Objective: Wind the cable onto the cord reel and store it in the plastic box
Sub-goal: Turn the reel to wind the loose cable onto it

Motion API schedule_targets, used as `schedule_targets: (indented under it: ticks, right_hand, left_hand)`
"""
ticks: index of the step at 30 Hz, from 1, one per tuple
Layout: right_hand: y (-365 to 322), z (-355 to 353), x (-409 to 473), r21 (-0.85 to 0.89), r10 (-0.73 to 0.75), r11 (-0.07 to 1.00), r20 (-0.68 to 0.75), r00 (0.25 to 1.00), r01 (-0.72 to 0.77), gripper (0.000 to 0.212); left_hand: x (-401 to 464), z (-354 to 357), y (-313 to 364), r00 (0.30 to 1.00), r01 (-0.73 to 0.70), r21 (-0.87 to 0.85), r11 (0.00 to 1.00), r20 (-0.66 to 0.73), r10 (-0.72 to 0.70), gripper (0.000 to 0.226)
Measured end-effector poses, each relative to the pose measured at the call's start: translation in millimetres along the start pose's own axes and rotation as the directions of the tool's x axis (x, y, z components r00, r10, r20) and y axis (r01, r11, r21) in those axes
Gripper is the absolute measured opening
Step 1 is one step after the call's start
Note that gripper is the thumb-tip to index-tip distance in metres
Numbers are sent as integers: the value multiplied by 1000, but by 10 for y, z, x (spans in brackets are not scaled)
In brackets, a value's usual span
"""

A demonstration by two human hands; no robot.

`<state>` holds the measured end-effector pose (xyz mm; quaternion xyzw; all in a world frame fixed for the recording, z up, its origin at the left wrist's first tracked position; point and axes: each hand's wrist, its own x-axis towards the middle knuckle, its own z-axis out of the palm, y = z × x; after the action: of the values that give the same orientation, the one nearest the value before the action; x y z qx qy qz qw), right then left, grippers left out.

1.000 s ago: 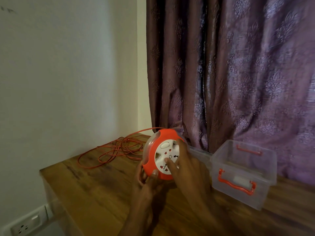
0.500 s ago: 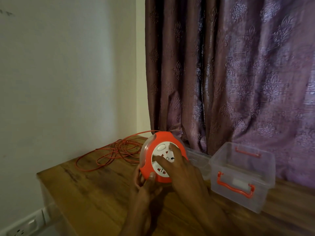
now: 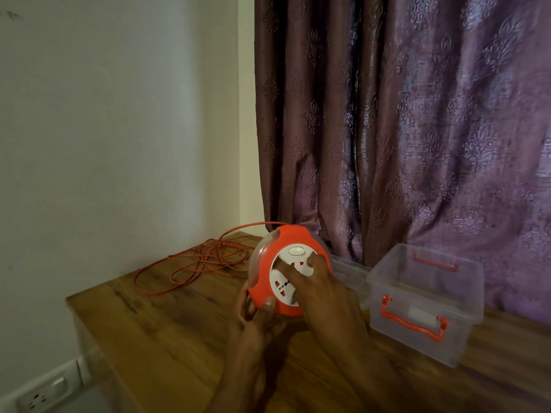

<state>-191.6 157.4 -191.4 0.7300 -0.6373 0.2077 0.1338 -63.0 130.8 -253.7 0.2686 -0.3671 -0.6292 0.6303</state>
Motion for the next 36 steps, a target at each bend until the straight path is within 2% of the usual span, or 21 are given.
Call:
schedule_targets:
  ticks: [5, 7, 10, 12, 16, 19, 21, 23, 25, 27, 30, 36]
  right_hand:
    - [-34, -15, -20, 43, 65, 997, -95, 993, -61, 61]
    - [-41, -10, -23, 135, 128, 985, -131, 983, -110, 62]
    - [-43, -18, -13, 326, 290, 916, -130, 948, -235, 68]
    - [-73, -38, -10, 387, 377, 872, -138, 916, -300, 69]
    - [-122, -73, -9, 474, 453, 807, -114, 884, -352, 61]
    - [-64, -115, 10, 525, 370, 793, -14, 929, -309, 55]
    - [-22, -149, 8, 441, 302, 854, 12, 953, -276, 56]
    - [4, -171, 0, 248, 218, 949, -80, 973, -192, 56]
    - [-9, -178, -8, 151, 103, 985, -152, 983, -79, 56]
    - [-33, -165, 2, 109, 6, 994, -97, 995, 4, 60]
    - [-54, -174, 10, 73, -59, 996, 39, 997, 56, 69]
    - [-43, -225, 3, -41, -140, 988, 126, 982, 146, 68]
  left_hand:
    - [-6, -18, -14, 1000, -10, -2, 1000, -4, 10, 41]
    - [-18, -10, -10, 1000, -14, -7, 1000, 12, 14, 40]
    - [-32, 10, -13, 1000, -13, -10, 1000, 21, 13, 40]
    - [-45, 27, -21, 1000, 3, -28, 1000, 29, -3, 44]
    - [-57, 35, -12, 999, 19, -54, 998, 48, -16, 51]
    - [-35, 5, 1, 1000, -10, -10, 1000, 13, 10, 52]
    - [-26, -4, 11, 1000, -21, 4, 1000, -4, 21, 51]
    - [-25, -3, 15, 1000, -27, 13, 1000, -15, 27, 49]
    - [-17, -3, 15, 999, -35, 14, 999, -27, 36, 48]
    - [-12, -6, 19, 999, -30, 13, 999, -45, 31, 51]
    - [-21, -11, 34, 997, -17, 8, 1000, -69, 18, 57]
    - [-33, -5, 53, 997, -16, 25, 1000, -76, 18, 51]
